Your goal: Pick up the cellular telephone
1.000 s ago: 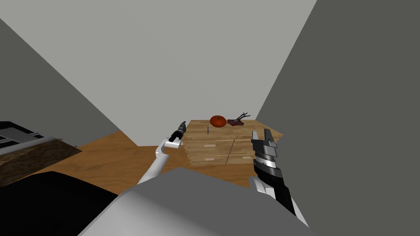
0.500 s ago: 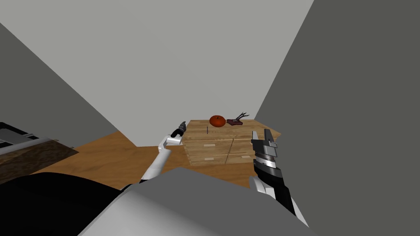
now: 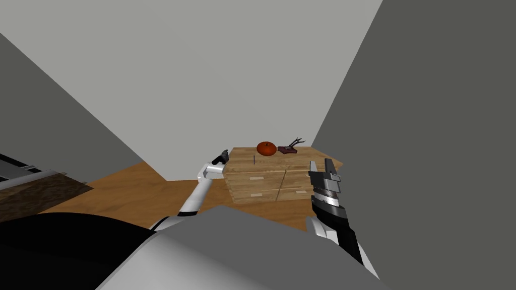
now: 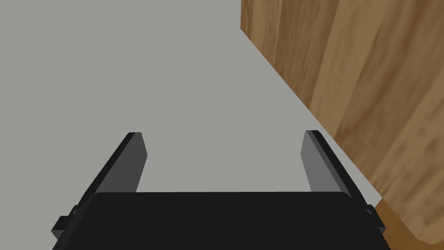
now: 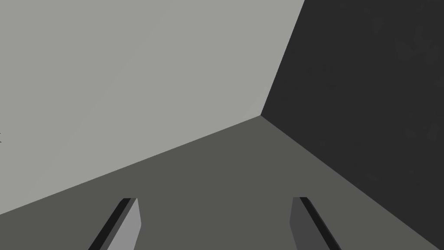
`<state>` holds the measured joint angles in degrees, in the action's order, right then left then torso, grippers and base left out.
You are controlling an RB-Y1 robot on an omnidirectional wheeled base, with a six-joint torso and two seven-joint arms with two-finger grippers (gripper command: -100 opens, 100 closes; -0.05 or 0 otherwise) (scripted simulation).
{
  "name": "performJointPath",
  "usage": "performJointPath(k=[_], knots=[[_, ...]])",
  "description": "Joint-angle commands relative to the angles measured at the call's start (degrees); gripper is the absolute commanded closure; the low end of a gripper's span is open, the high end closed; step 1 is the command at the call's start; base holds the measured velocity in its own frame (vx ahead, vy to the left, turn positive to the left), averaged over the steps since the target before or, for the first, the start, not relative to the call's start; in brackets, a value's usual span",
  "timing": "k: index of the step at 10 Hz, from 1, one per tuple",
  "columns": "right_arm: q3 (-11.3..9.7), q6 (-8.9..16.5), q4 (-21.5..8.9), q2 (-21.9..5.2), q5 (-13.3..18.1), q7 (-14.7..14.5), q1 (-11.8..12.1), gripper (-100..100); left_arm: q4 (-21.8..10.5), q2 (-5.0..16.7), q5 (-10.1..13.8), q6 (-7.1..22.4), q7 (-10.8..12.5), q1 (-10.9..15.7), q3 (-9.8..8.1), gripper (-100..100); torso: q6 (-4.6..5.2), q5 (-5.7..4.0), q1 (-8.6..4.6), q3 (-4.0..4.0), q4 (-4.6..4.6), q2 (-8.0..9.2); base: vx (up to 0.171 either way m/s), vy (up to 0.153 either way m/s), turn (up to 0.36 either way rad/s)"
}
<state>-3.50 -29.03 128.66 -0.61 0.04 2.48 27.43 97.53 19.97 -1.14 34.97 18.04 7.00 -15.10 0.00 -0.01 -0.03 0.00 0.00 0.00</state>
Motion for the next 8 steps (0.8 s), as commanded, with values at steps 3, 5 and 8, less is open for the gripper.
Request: performJointPath(k=[3,5,8], knots=[[0.00,0.00,0.00,0.00,0.00,0.00,0.00,0,-3.54,0.45,0.88,5.95,0.59,4.13,-0.54,-100,-0.02,0.00,0.01,0.00,0.00,0.00,-0.002,-0.005,-0.018],[0.00,0.00,0.00,0.00,0.00,0.00,0.00,0,-3.54,0.45,0.88,8.03,0.59,4.47,-0.54,-100,-0.02,0.00,0.00,0.00,0.00,-0.01,-0.001,-0.004,-0.013],[0.00,0.00,0.00,0.00,0.00,0.00,0.00,0,-6.02,0.75,1.64,12.30,0.92,7.40,-0.81,-100,-0.02,0.00,0.00,-0.01,-0.01,-0.02,0.001,-0.004,-0.020]])
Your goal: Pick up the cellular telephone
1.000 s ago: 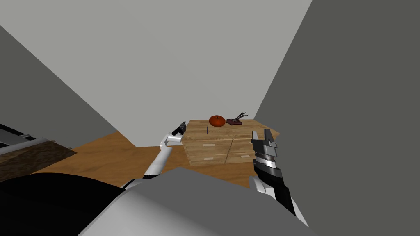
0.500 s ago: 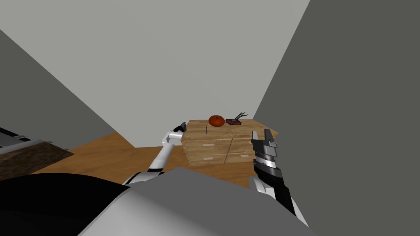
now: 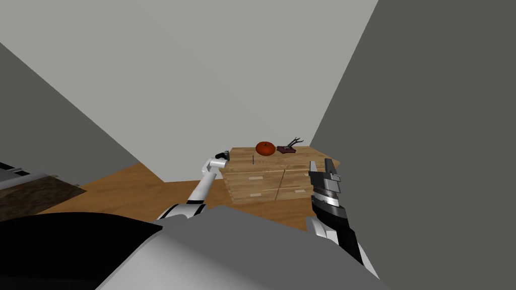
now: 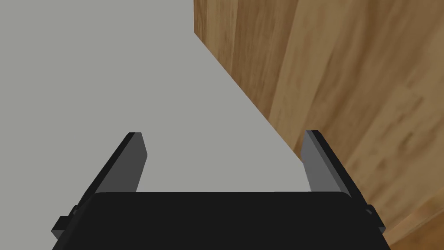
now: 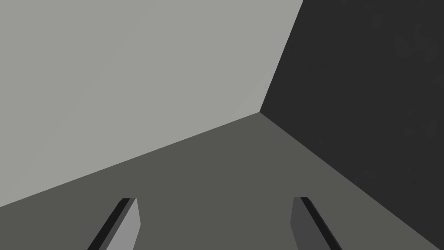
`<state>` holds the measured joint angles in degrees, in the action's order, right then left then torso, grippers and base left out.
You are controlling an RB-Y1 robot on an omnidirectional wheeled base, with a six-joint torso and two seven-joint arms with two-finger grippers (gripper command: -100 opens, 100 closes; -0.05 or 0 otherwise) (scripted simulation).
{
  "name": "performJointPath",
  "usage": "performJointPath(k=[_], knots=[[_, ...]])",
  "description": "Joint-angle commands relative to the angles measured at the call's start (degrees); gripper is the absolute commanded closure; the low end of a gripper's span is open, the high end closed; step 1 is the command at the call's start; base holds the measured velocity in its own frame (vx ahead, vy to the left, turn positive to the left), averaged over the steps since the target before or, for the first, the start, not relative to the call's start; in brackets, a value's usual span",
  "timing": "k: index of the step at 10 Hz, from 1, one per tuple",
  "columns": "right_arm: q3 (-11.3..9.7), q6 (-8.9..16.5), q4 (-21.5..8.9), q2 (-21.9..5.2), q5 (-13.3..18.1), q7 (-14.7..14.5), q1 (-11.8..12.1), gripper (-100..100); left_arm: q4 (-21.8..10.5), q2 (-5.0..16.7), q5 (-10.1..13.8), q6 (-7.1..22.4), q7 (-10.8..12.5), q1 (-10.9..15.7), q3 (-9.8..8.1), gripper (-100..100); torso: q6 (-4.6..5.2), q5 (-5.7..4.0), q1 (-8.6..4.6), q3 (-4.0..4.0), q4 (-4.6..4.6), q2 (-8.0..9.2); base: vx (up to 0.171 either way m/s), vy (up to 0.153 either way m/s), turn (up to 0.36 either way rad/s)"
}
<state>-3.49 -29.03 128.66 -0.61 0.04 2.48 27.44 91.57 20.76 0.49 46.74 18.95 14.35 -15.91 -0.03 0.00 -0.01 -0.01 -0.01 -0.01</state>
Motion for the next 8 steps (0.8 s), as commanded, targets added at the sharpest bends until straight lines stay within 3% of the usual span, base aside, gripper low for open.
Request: performJointPath(k=[1,2,3,5,8], knots=[[0.00,0.00,0.00,0.00,0.00,0.00,0.00,0,-2.55,0.20,0.82,2.86,0.31,2.86,-0.19,-100,0.00,0.00,0.00,0.00,0.00,0.00,0.003,-0.006,-0.041],[0.00,0.00,0.00,0.00,0.00,0.00,0.00,0,-2.55,0.20,0.82,4.43,0.31,2.98,-0.19,-100,0.03,-0.01,-0.02,-0.01,0.00,-0.02,0.004,-0.004,-0.024],[0.00,0.00,0.00,0.00,0.00,0.00,0.00,0,-4.96,0.36,1.69,6.13,0.56,5.42,-0.29,-100,0.00,0.00,-0.01,-0.01,0.00,-0.01,0.006,-0.006,-0.037],[0.00,0.00,0.00,0.00,0.00,0.00,0.00,0,-5.06,0.36,1.69,8.92,0.56,5.92,-0.29,-100,0.00,0.00,-0.01,-0.02,-0.01,-0.03,0.004,-0.002,-0.011],[0.00,0.00,0.00,0.00,0.00,0.00,0.00,0,-9.93,0.44,3.57,14.45,0.94,11.24,-0.23,-100,0.00,0.00,0.00,-0.02,-0.01,-0.03,0.009,-0.002,-0.034]])
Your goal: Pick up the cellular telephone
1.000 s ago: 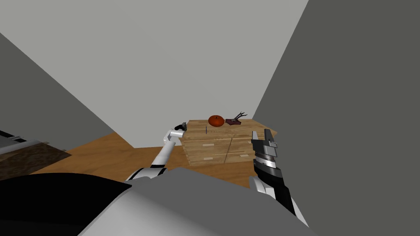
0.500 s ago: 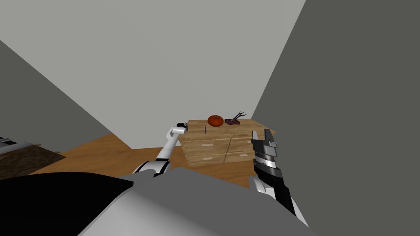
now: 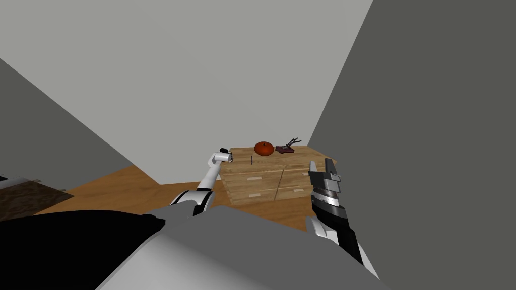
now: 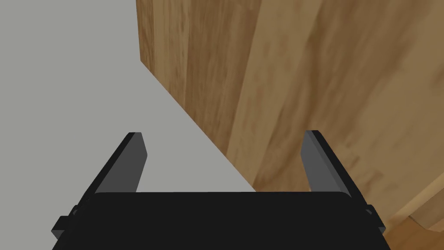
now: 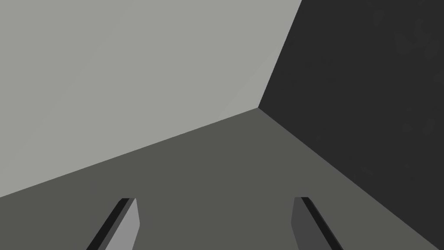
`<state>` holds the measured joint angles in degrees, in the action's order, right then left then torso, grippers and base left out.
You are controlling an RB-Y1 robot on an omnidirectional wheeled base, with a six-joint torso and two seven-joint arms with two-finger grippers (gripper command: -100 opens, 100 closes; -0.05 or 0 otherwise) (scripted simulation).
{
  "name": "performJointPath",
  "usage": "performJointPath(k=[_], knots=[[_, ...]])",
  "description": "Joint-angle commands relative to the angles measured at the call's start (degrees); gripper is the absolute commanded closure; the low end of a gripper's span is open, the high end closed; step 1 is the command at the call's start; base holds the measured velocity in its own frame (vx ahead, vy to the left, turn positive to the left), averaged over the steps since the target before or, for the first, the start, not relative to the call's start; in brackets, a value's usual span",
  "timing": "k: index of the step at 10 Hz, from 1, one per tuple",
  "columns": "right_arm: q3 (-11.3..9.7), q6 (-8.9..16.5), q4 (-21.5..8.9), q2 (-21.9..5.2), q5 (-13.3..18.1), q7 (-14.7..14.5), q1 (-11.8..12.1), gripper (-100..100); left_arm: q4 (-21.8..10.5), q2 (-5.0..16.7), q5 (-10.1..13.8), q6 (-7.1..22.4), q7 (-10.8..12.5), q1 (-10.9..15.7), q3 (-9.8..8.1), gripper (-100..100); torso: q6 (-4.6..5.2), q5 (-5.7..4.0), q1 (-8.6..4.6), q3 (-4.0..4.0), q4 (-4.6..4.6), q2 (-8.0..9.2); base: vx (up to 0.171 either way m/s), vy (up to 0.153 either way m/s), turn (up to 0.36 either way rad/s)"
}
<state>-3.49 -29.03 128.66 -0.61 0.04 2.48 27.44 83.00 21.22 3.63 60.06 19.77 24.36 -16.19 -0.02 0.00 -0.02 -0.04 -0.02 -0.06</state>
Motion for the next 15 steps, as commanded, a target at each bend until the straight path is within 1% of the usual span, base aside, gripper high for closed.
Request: performJointPath(k=[1,2,3,4,5,6,7,8,9,10,12,13,14,15], knots=[[0.00,0.00,0.00,0.00,0.00,0.00,0.00,0,-1.57,-0.03,0.44,2.86,0.12,1.75,0.05,-100,0.00,0.00,0.00,0.00,0.00,0.00,0.012,0.000,-0.022],[0.00,0.00,0.00,0.00,0.00,0.00,0.00,0,-1.57,-0.03,0.44,3.70,0.12,1.75,0.05,-100,-0.02,0.00,0.01,0.00,0.00,0.00,0.000,0.000,0.000],[0.00,0.00,0.00,0.00,0.00,0.00,0.00,0,-4.12,-0.09,1.44,5.77,0.25,4.64,0.21,-100,-0.03,0.01,0.02,0.02,0.00,0.03,0.009,0.002,-0.032],[0.00,0.00,0.00,0.00,0.00,0.00,0.00,0,-4.12,-0.09,1.44,7.33,0.25,4.64,0.21,-100,0.00,0.00,0.01,0.01,0.00,0.01,0.011,0.002,-0.031],[0.00,0.00,0.00,0.00,0.00,0.00,0.00,0,-6.66,-0.21,2.48,9.02,0.34,7.31,0.45,-100,-0.03,0.01,0.02,0.01,0.00,0.02,0.013,0.003,-0.034],[0.00,0.00,0.00,0.00,0.00,0.00,0.00,0,-6.66,-0.21,2.48,10.66,0.34,7.48,0.45,-100,-0.01,0.00,0.01,0.00,0.00,0.00,0.015,0.005,-0.023],[0.00,0.00,0.00,0.00,0.00,0.00,0.00,0,-6.66,-0.21,2.48,11.40,0.34,7.48,0.45,-100,-0.03,0.01,0.02,0.00,0.00,0.00,0.009,0.003,0.002],[0.00,0.00,0.00,0.00,0.00,0.00,0.00,0,-9.06,-0.39,3.54,13.73,0.40,10.06,0.75,-100,-0.04,0.01,0.03,0.01,0.00,0.03,0.013,0.005,-0.035],[0.00,0.00,0.00,0.00,0.00,0.00,0.00,0,-9.18,-0.39,3.54,15.00,0.40,10.27,0.75,-100,-0.01,0.01,0.02,0.00,0.00,0.00,0.016,0.006,-0.027],[0.00,0.00,0.00,0.00,0.00,0.00,0.00,0,-11.64,-0.63,4.62,16.52,0.43,12.79,1.11,-100,-0.03,0.01,0.03,0.00,-0.01,0.00,0.021,0.008,-0.031],[0.00,0.00,0.00,0.00,0.00,0.00,0.00,0,-11.64,-0.63,4.62,18.57,0.43,12.98,1.11,-100,-0.03,0.01,0.03,-0.01,-0.01,-0.02,0.016,0.005,-0.011],[0.00,0.00,0.00,0.00,0.00,0.00,0.00,0,-14.03,-0.91,5.70,20.58,0.42,15.61,1.53,-100,-0.04,0.01,0.03,0.01,-0.01,0.02,0.017,0.005,-0.034],[0.00,0.00,0.00,0.00,0.00,0.00,0.00,0,-14.03,-0.91,5.70,21.92,0.42,15.61,1.53,-100,-0.01,0.00,0.01,0.00,0.00,0.00,0.019,0.006,-0.027],[0.00,0.00,0.00,0.00,0.00,0.00,0.00,0,-16.33,-1.24,6.78,23.78,0.40,18.01,1.98,-100,-0.03,0.01,0.02,-0.01,-0.01,0.00,0.022,0.008,-0.035]])
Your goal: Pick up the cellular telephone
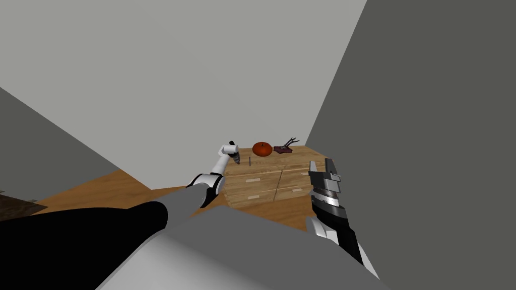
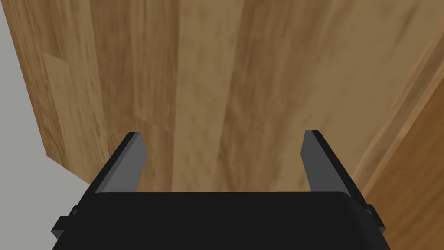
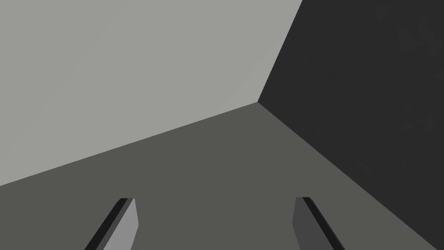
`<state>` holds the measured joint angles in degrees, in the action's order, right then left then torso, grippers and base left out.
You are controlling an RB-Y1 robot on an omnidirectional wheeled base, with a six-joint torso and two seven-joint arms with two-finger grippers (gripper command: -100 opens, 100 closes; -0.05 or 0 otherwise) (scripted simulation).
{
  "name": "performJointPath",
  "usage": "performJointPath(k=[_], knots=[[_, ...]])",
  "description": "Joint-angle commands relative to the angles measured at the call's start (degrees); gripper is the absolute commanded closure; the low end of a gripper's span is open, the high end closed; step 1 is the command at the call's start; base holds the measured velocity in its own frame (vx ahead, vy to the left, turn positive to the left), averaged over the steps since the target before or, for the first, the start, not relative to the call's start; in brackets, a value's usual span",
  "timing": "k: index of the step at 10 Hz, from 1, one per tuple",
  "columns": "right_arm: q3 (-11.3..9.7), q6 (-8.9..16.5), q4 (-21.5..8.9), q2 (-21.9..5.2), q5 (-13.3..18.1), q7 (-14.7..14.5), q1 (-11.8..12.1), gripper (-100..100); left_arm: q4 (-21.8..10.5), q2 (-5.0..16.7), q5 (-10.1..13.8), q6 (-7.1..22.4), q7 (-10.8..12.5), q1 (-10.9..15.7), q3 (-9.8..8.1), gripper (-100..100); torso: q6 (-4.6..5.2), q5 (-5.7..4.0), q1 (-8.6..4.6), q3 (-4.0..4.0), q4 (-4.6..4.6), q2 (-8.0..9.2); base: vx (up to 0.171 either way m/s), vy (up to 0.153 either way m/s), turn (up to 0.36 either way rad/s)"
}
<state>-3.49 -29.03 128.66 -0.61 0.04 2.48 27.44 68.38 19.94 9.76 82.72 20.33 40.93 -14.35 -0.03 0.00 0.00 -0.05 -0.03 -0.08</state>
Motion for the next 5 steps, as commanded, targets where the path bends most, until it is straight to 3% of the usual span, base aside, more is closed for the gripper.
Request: performJointPath(k=[1,4,5], knots=[[0.00,0.00,0.00,0.00,0.00,0.00,0.00,0,-1.71,0.04,0.65,2.43,-0.16,1.58,0.14,-100,0.00,0.00,0.00,0.00,0.00,0.00,0.024,0.006,-0.025],[0.00,0.00,0.00,0.00,0.00,0.00,0.00,0,-5.57,-0.67,2.75,7.86,-0.26,6.07,1.11,-100,-0.02,0.01,0.01,-0.01,-0.01,-0.02,0.028,0.009,-0.031],[0.00,0.00,0.00,0.00,0.00,0.00,0.00,0,-5.99,-0.67,2.75,8.22,-0.26,6.28,1.11,-100,0.00,0.00,0.00,-0.02,-0.01,-0.03,0.027,0.007,-0.022]])
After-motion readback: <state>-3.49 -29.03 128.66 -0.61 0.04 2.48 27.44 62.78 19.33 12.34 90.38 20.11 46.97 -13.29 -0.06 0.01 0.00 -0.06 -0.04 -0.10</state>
